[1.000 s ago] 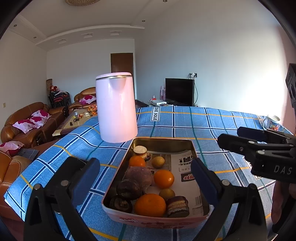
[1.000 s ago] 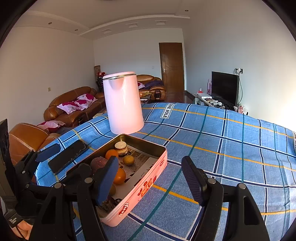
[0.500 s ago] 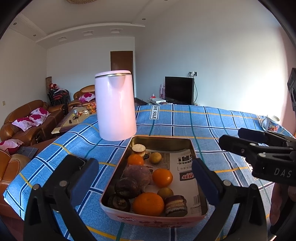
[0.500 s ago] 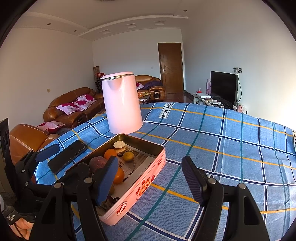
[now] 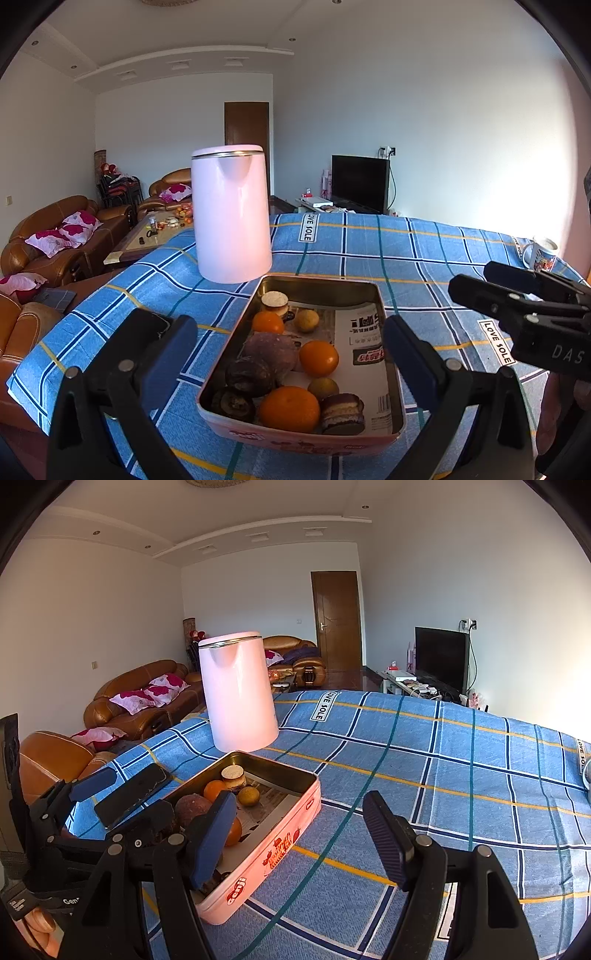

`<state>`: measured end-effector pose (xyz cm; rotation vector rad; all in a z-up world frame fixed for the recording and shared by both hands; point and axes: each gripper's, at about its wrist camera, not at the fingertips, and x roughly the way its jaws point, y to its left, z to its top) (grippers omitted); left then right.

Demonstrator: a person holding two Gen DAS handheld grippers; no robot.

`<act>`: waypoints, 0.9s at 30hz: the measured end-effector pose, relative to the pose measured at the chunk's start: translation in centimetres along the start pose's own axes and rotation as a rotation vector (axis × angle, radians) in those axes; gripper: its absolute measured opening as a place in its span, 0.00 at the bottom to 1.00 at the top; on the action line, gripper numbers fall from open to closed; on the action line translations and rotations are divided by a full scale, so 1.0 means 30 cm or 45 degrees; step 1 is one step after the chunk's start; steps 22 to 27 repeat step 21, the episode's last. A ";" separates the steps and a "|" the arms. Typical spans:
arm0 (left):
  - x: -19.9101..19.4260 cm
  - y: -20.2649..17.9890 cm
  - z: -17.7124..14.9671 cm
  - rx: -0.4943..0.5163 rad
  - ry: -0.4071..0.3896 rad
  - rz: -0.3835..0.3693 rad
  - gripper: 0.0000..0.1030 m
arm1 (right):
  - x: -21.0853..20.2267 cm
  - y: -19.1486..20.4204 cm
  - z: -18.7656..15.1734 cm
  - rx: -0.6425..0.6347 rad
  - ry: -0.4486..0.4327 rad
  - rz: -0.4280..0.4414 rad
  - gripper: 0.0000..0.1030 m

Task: Organize fruits

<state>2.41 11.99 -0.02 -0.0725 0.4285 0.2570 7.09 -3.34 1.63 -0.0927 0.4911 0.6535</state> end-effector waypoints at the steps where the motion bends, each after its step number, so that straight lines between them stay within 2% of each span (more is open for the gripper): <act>1: -0.001 -0.002 0.001 0.001 -0.001 -0.001 1.00 | -0.004 0.000 -0.001 -0.001 -0.002 -0.001 0.70; 27: -0.009 -0.018 0.003 0.008 -0.030 0.015 1.00 | -0.006 -0.034 -0.026 0.006 0.021 -0.020 0.70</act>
